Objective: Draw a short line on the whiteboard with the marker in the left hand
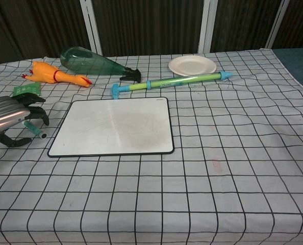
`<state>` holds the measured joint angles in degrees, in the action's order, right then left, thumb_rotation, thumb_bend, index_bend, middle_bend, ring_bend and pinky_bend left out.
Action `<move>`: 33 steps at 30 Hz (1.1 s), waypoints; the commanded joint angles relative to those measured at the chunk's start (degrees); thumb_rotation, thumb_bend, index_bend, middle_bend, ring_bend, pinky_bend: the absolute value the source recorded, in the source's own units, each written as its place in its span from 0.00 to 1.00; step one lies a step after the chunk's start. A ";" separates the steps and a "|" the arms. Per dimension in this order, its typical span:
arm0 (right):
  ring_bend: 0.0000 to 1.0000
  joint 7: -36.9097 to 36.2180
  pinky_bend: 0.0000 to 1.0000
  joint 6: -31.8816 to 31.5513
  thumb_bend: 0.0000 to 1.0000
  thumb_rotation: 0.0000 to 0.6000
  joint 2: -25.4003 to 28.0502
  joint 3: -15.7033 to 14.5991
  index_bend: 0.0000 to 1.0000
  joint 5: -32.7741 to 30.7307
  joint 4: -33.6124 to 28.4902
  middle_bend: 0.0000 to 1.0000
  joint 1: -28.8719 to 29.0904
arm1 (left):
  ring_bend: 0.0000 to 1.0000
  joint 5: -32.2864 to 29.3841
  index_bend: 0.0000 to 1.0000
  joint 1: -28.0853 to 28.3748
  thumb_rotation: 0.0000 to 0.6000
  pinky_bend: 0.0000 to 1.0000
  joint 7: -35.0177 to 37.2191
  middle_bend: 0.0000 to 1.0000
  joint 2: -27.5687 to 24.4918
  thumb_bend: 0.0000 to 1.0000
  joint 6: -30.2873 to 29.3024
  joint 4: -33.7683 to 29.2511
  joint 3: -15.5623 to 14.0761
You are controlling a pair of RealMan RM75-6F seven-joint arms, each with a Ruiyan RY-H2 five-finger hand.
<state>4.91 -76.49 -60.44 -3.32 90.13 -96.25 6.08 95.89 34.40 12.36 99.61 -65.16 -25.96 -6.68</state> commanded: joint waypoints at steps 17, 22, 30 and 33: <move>0.00 0.74 0.08 0.28 0.33 1.00 -0.20 0.13 0.00 -0.78 0.43 0.00 -0.09 | 0.10 -0.07 0.46 -0.05 1.00 0.01 1.00 0.39 1.04 0.36 0.83 2.27 -0.39; 0.00 1.20 0.08 0.65 0.33 1.00 -0.33 0.20 0.00 -1.16 0.37 0.00 0.02 | 0.10 0.08 0.47 -0.13 1.00 0.01 1.56 0.39 1.43 0.36 0.42 3.10 -0.54; 0.00 1.38 0.08 0.69 0.33 1.00 -0.32 0.17 0.00 -1.25 0.31 0.00 0.00 | 0.12 0.30 0.50 -0.20 1.00 0.01 1.63 0.40 1.93 0.36 -0.08 4.02 -0.75; 0.00 1.45 0.08 0.77 0.33 1.00 -0.31 0.19 0.00 -1.31 0.27 0.00 0.03 | 0.12 0.34 0.50 -0.14 1.00 0.01 1.54 0.40 1.93 0.36 -0.41 3.99 -0.72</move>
<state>6.36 -75.72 -60.75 -3.13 88.83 -95.98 6.12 96.22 34.26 13.89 101.54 -65.58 -21.97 -7.40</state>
